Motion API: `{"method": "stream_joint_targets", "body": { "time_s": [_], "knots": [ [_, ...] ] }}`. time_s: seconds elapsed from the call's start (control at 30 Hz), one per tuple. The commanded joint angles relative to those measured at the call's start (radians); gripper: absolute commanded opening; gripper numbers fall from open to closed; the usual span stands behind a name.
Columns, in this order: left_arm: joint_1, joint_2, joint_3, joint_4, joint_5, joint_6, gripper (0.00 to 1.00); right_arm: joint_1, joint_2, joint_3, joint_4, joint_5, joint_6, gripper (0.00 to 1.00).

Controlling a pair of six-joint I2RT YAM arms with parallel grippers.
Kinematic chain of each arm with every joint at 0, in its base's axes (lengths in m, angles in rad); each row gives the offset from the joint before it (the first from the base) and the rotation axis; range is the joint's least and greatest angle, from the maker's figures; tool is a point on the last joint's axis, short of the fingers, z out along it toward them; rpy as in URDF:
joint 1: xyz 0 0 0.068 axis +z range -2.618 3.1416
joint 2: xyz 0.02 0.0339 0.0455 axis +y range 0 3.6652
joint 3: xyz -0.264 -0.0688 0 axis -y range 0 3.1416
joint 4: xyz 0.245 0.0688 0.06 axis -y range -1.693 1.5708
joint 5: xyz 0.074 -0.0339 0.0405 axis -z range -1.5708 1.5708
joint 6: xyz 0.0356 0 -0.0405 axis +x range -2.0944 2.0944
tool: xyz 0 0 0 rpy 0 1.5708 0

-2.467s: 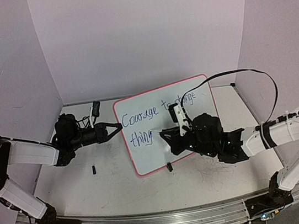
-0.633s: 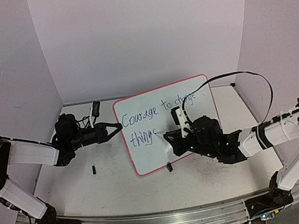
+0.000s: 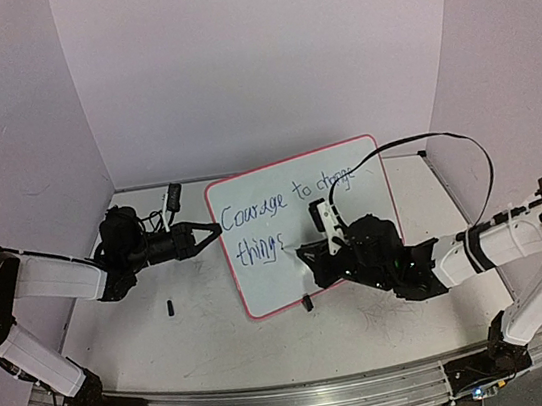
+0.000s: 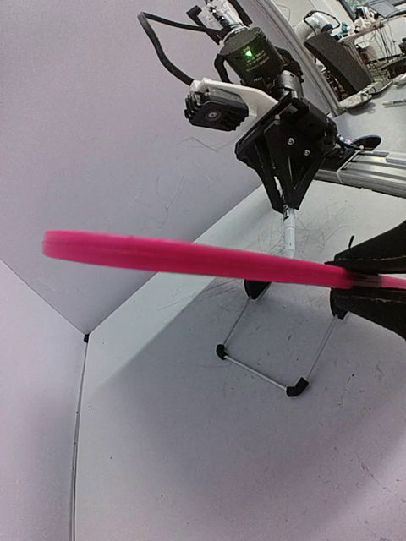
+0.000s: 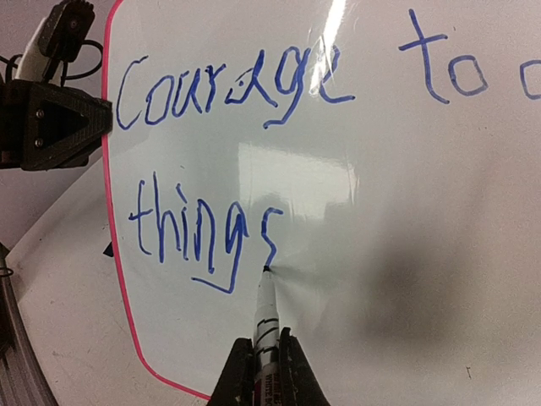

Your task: Write a sentence on the whiteboard

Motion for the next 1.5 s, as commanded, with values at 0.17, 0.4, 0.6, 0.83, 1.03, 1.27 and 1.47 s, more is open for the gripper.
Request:
{"method": "stream_joint_targets", "body": {
  "time_s": [0.17, 0.4, 0.6, 0.83, 1.03, 1.27, 1.47],
  "knots": [
    [-0.007, -0.039, 0.041, 0.020, 0.027, -0.028, 0.00, 0.006, 0.051, 0.069, 0.017, 0.017, -0.002, 0.00],
    [-0.007, -0.041, 0.035, 0.020, 0.025, -0.024, 0.00, 0.006, -0.025, 0.026, 0.012, 0.016, -0.001, 0.00],
    [-0.007, -0.041, 0.034, 0.020, 0.023, -0.022, 0.00, 0.005, -0.085, -0.023, 0.007, 0.023, 0.004, 0.00],
    [-0.007, -0.041, 0.036, 0.018, 0.024, -0.023, 0.00, 0.001, -0.054, -0.010, 0.007, 0.049, -0.007, 0.00],
    [-0.007, -0.039, 0.042, 0.016, 0.025, -0.025, 0.00, -0.012, 0.007, 0.017, 0.007, 0.077, -0.011, 0.00],
    [-0.007, -0.040, 0.037, 0.015, 0.018, -0.021, 0.00, -0.010, -0.195, -0.007, -0.061, 0.028, 0.005, 0.00],
    [-0.004, -0.068, 0.026, -0.009, -0.010, -0.011, 0.12, -0.009, -0.414, -0.016, -0.170, 0.028, 0.023, 0.00]
  ]
}}
